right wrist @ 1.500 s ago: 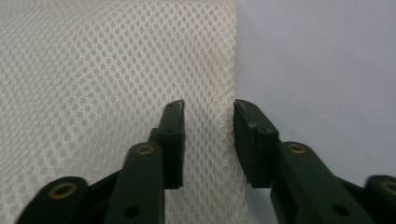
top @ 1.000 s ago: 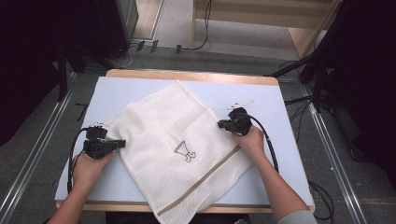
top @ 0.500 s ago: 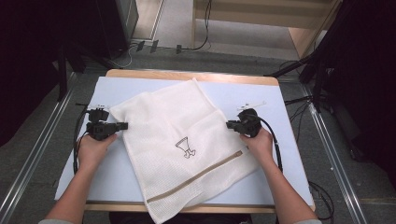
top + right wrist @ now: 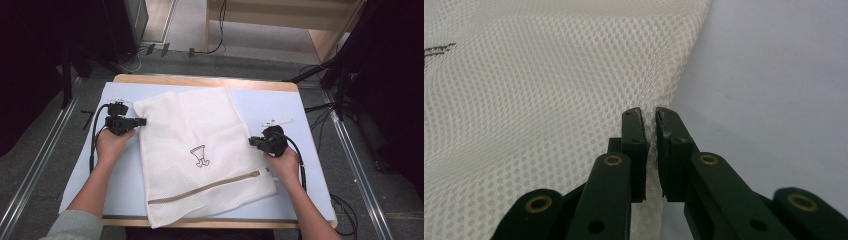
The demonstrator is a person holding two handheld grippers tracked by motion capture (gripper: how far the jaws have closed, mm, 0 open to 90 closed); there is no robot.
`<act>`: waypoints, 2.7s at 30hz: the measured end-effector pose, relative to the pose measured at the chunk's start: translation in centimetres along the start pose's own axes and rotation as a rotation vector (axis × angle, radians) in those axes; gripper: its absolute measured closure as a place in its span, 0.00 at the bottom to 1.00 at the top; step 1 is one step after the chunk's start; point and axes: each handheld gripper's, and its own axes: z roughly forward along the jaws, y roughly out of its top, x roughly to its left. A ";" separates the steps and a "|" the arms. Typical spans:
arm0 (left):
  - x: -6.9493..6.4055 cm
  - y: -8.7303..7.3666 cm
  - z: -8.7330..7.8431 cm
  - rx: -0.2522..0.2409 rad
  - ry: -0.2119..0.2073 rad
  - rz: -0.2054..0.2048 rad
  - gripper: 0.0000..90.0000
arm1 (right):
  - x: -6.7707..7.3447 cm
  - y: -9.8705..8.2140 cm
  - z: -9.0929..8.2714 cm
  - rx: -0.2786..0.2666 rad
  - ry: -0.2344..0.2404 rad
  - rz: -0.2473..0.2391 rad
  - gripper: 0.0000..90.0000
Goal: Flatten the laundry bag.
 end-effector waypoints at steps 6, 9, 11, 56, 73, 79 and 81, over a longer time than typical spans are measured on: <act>-0.3 0.8 0.8 -0.011 -0.006 0.020 0.96 | 1.2 -1.6 -0.5 0.023 -0.008 -0.018 0.94; -0.4 1.3 1.4 -0.013 -0.003 0.032 0.96 | 1.5 -1.9 -0.7 0.025 -0.006 -0.019 0.94; -0.4 1.5 1.6 -0.004 -0.004 0.035 0.95 | 1.8 -2.3 -1.0 0.032 -0.005 -0.021 0.94; -3.7 -6.4 -3.0 0.121 0.004 0.066 0.53 | 1.6 -2.1 -0.2 -0.003 0.009 0.001 0.57; -4.6 -6.3 -1.7 0.164 -0.038 0.031 0.97 | 1.9 -0.9 0.3 0.069 0.035 0.030 0.95; -3.9 -5.1 -1.5 0.129 -0.039 0.021 0.97 | 1.2 -0.4 -0.1 0.038 0.023 0.034 0.95; -3.5 -4.6 -1.3 0.116 -0.045 0.020 0.97 | 0.9 -0.1 -0.2 0.028 0.020 0.043 0.95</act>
